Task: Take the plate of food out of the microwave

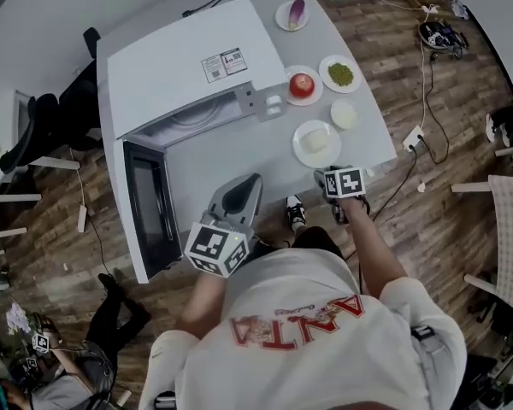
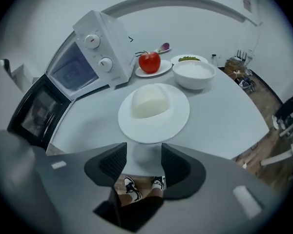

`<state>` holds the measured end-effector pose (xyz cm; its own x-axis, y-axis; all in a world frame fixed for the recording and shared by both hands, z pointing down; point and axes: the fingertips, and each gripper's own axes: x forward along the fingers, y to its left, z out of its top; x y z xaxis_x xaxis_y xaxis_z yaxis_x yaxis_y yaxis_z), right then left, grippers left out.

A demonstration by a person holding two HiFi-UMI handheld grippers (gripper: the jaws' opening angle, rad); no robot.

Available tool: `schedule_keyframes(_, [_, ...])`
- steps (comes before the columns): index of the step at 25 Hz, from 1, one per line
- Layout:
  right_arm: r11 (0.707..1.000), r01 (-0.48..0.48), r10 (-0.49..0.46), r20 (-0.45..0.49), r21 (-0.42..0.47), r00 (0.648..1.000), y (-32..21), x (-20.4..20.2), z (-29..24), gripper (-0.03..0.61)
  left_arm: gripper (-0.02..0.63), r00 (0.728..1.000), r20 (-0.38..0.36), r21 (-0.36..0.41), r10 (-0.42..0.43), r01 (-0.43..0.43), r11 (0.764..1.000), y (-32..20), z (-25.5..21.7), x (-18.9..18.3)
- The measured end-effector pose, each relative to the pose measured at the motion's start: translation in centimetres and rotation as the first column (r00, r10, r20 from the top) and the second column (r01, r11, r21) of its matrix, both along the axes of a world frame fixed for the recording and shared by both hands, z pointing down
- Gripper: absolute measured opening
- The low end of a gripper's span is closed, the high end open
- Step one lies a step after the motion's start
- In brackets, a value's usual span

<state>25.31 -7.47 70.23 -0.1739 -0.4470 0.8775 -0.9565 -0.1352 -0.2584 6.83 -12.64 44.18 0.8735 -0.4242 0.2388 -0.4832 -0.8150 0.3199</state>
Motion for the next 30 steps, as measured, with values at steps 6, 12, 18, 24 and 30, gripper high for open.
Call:
schedule_keyframes(6, [0.995, 0.01, -0.006, -0.036, 0.096, 0.999, -2.0, -0.5, -5.1, 0.022, 0.007, 0.992, -0.059, 0.022, -0.113, 0.115, 0.993, -1.6, -1.4, -3.3])
schedule_keyframes(12, [0.87, 0.132, -0.183, 0.063, 0.475, 0.981, -8.8, -6.0, -16.9, 0.002, 0.007, 0.963, -0.094, 0.081, -0.254, 0.261, 0.962, -3.2, -3.7, -7.7])
schedule_keyframes(18, [0.68, 0.197, -0.326, 0.051, 0.707, 0.944, -12.8, -11.6, -27.1, 0.002, 0.006, 0.92, -0.098, 0.11, -0.379, 0.389, 0.915, -3.7, -5.4, -12.3])
schedule_keyframes(24, [0.496, 0.236, -0.411, -0.014, 0.836, 0.912, -13.6, -15.4, -34.6, 0.002, 0.007, 0.885, -0.115, 0.167, -0.451, 0.465, 0.87, -3.6, -8.3, -15.0])
schedule_keyframes(30, [0.371, 0.267, -0.458, -0.075, 0.889, 0.886, -12.6, -16.5, -39.3, 0.002, 0.007, 0.877, -0.128, 0.23, -0.464, 0.481, 0.846, -3.9, -11.4, -15.6])
